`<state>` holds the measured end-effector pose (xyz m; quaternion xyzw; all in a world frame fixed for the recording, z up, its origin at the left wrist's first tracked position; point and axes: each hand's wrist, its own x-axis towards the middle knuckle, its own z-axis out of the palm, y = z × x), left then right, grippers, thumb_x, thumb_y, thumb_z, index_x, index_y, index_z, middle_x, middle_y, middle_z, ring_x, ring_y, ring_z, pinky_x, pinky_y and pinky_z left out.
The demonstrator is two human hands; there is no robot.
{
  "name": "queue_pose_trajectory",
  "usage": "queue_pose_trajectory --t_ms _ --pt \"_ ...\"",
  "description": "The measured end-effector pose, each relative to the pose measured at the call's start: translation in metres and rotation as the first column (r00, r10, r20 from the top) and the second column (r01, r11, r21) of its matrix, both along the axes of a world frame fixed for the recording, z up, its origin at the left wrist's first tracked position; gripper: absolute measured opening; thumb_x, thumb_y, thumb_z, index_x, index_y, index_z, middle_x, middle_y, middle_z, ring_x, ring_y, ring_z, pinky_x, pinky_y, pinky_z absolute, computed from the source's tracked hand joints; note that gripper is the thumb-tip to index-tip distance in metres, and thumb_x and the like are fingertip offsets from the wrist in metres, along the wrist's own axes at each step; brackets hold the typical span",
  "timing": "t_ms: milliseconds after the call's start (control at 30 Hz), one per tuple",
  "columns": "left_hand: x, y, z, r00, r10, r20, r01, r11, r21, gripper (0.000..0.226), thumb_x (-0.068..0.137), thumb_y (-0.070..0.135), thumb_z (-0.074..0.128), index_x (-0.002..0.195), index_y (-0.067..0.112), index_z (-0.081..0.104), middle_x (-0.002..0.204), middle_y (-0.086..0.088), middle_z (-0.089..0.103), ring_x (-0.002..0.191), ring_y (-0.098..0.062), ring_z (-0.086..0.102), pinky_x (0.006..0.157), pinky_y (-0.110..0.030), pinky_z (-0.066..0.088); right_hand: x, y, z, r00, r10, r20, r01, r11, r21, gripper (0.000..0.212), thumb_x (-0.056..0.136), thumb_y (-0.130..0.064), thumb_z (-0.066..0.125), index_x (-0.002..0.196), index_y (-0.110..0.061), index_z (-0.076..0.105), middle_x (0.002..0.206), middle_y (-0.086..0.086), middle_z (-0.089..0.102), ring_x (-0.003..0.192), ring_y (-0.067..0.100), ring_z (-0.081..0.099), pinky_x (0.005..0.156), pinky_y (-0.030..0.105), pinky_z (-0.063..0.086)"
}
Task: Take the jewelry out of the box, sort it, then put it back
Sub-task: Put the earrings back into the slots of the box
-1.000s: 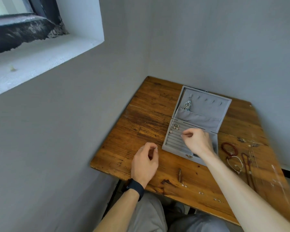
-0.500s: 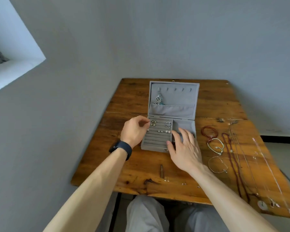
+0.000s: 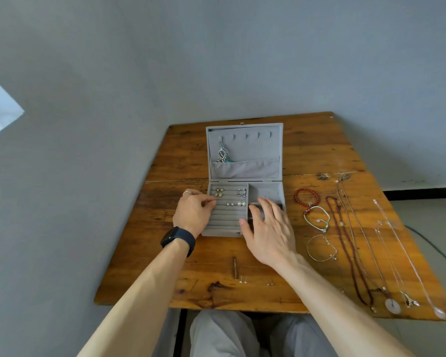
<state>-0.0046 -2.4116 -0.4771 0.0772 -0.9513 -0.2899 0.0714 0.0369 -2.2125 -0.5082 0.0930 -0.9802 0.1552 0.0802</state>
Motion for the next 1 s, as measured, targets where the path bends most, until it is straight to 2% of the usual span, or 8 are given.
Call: queue_pose_trajectory --t_ms 167,367,567,733,800,867,933,1000 --pt "0.012 0.008 -0.010 0.997 0.005 -0.073 -0.021 0.975 -0.222 0.030 0.100 0.043 0.052 0.121 0.033 0.071 0.119 0.002 0.058 0.109 -0.020 0.055 0.076 -0.039 0.056 0.002 0.000 0.000 1.000 0.001 -0.026 -0.001 1.000 0.013 0.064 0.100 -0.053 0.024 0.135 -0.012 0.057 0.148 0.014 0.050 0.141 0.029 0.040 0.115 0.044 0.031" --pt "0.021 0.003 -0.009 0.992 -0.099 -0.083 0.077 0.969 -0.234 0.038 0.101 0.035 0.048 0.139 0.036 0.055 0.117 0.002 0.059 0.100 -0.019 0.060 0.065 -0.038 0.057 0.003 -0.002 0.000 0.999 -0.001 -0.035 0.002 0.999 0.036 0.069 0.102 -0.051 0.021 0.144 -0.004 0.049 0.148 0.013 0.051 0.142 0.028 0.041 0.117 0.044 0.032" --pt "0.026 -0.003 -0.008 0.983 -0.171 -0.071 0.141 0.937 -0.319 0.035 0.102 0.034 0.046 0.135 0.036 0.058 0.120 0.002 0.061 0.102 -0.017 0.060 0.065 -0.034 0.056 0.004 -0.002 0.000 0.999 0.007 -0.042 -0.004 0.998 0.059 0.071 0.102 -0.051 0.015 0.147 -0.006 0.046 0.153 0.012 0.045 0.146 0.026 0.035 0.118 0.044 0.029" --pt "0.031 -0.002 -0.006 0.984 -0.173 -0.051 0.152 0.946 -0.285 0.041 0.102 0.035 0.044 0.144 0.038 0.045 0.120 0.002 0.058 0.100 -0.018 0.059 0.063 -0.032 0.054 0.002 -0.001 0.000 1.000 0.029 0.005 -0.029 0.998 0.056 0.070 0.103 -0.052 0.013 0.152 -0.009 0.037 0.159 0.009 0.036 0.150 0.023 0.025 0.122 0.041 0.020" --pt "0.038 -0.003 -0.004 0.987 -0.147 -0.060 0.130 0.965 -0.229 0.042 0.102 0.036 0.044 0.144 0.039 0.042 0.123 0.002 0.058 0.103 -0.018 0.059 0.064 -0.032 0.054 -0.002 0.001 0.004 0.998 0.056 0.039 -0.055 0.998 -0.023 0.064 0.105 -0.049 0.018 0.152 -0.010 0.035 0.160 0.008 0.033 0.150 0.021 0.023 0.123 0.038 0.015" --pt "0.050 -0.005 -0.002 0.991 -0.105 -0.081 0.093 0.986 -0.141 0.043 0.102 0.037 0.045 0.145 0.038 0.041 0.128 0.000 0.058 0.108 -0.018 0.059 0.069 -0.035 0.057 -0.003 0.005 0.015 0.994 0.073 0.078 -0.057 0.979 -0.194 0.058 0.107 -0.044 0.024 0.150 -0.010 0.038 0.158 0.008 0.037 0.148 0.020 0.028 0.121 0.031 0.014" --pt "0.066 -0.006 -0.002 0.991 -0.073 -0.108 0.065 0.995 -0.081 0.045 0.102 0.036 0.048 0.146 0.033 0.041 0.134 -0.002 0.057 0.117 -0.020 0.056 0.081 -0.038 0.057 0.001 0.013 0.024 0.994 0.069 0.087 -0.037 0.943 -0.330 0.051 0.107 -0.041 0.030 0.149 -0.013 0.041 0.156 0.005 0.041 0.144 0.018 0.035 0.115 0.025 0.020" --pt "0.085 -0.005 -0.005 0.989 -0.050 -0.142 0.042 0.997 -0.063 0.048 0.101 0.035 0.051 0.147 0.029 0.040 0.141 -0.003 0.052 0.124 -0.020 0.052 0.092 -0.038 0.054 0.012 0.023 0.031 0.996 0.064 0.063 -0.036 0.927 -0.374 0.047 0.106 -0.038 0.039 0.147 -0.015 0.043 0.153 0.003 0.045 0.141 0.017 0.039 0.109 0.023 0.023"
